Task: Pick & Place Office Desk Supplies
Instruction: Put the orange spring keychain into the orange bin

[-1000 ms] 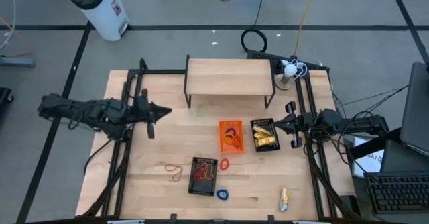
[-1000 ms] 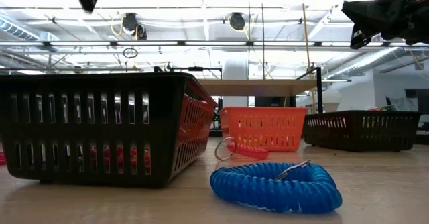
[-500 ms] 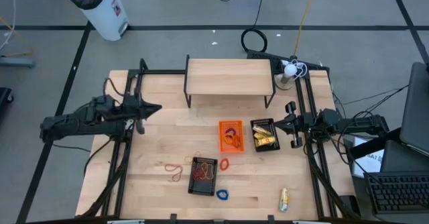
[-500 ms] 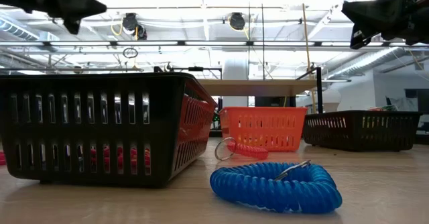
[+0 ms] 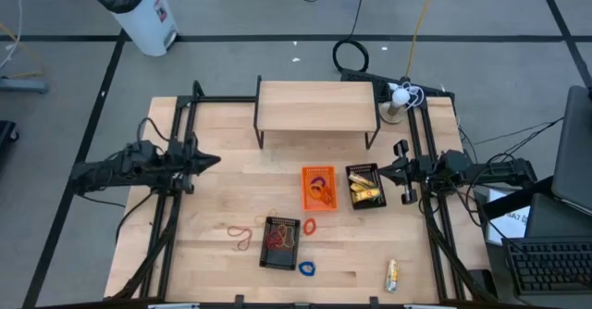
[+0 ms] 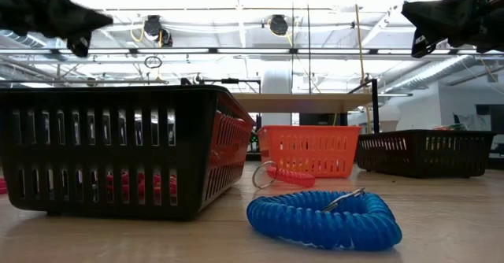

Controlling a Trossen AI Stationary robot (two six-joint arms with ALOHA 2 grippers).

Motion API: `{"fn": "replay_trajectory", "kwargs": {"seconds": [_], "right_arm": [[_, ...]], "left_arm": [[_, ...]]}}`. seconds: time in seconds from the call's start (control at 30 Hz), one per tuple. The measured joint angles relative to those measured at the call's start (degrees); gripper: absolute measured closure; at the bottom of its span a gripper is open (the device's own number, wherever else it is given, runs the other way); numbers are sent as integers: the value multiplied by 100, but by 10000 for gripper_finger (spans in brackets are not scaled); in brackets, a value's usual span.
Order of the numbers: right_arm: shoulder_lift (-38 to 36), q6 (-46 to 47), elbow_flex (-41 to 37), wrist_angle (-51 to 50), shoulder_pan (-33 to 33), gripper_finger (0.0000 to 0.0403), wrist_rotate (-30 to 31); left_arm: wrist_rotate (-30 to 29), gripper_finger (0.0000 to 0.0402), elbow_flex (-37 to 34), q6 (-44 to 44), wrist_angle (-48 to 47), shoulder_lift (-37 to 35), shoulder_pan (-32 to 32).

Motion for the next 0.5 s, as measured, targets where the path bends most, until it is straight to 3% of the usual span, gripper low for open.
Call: {"fn": "replay_trajectory", "kwargs": {"seconds": [0.5], "right_arm": [[0,-4,0,-6,2,399,1]], "left_arm": [[-237,401,-932,330,378,0,-174]]}}
